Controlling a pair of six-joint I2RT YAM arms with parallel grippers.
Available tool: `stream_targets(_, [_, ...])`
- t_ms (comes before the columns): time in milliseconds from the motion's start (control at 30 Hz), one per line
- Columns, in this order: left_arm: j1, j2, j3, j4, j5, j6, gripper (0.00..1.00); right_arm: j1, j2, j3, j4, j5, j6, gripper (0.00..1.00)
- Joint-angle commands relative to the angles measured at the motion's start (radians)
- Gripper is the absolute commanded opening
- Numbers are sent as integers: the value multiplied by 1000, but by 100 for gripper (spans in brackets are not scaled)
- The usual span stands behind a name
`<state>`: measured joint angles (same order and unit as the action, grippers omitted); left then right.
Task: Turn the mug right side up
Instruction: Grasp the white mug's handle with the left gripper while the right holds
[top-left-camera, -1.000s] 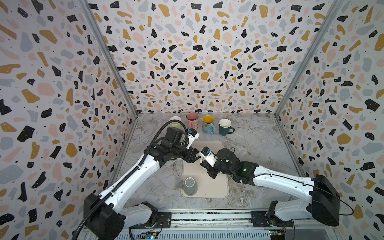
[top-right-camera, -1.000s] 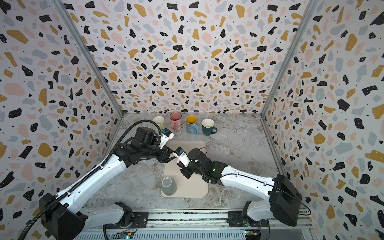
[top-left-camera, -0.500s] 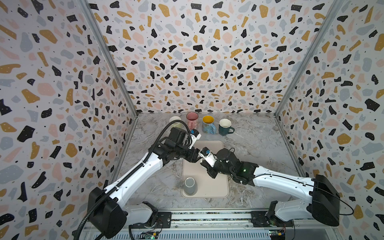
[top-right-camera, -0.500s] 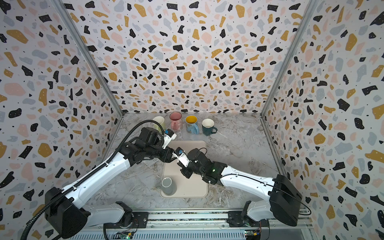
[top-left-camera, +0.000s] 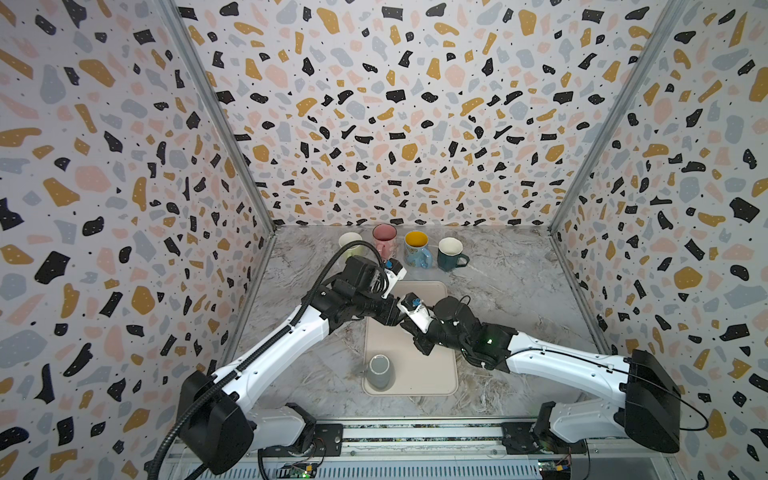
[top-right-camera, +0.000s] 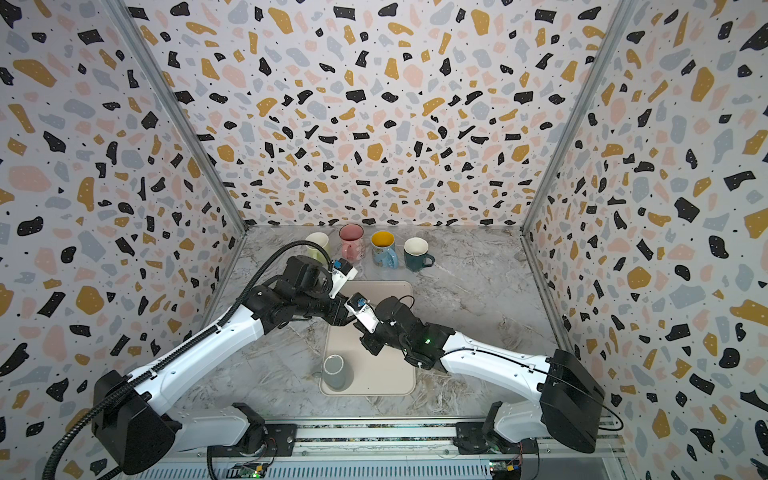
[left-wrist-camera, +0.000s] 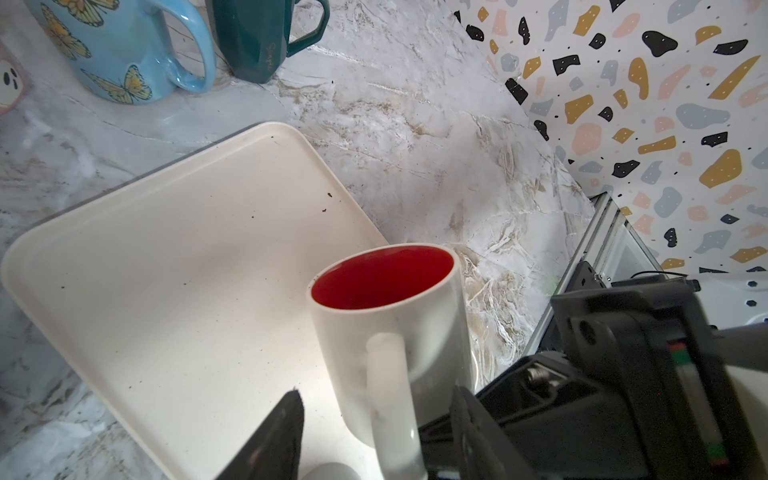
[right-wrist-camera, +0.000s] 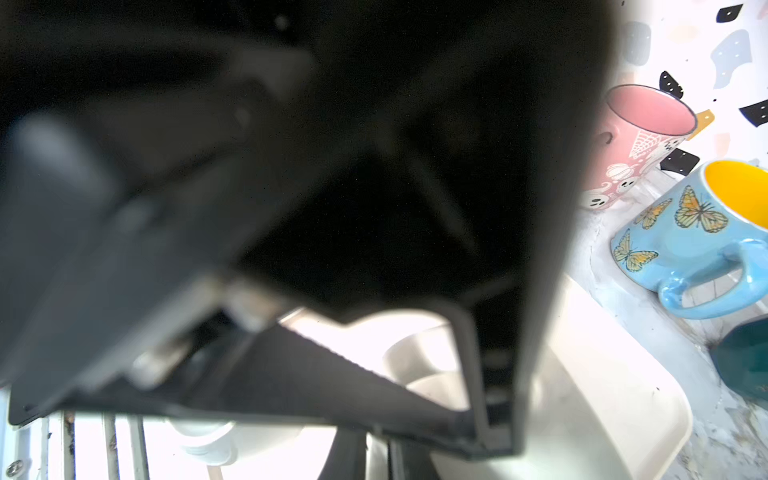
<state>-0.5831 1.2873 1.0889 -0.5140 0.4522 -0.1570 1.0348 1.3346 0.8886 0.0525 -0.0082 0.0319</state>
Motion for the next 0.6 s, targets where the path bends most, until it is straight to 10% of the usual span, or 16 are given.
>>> stream_targets(0, [-15, 13, -14, 30, 14, -8, 56, 9, -42, 61, 80, 11, -24, 0])
stream_targets(567, [-18, 30, -12, 36, -45, -39, 54, 19, -71, 40, 101, 32, -37, 0])
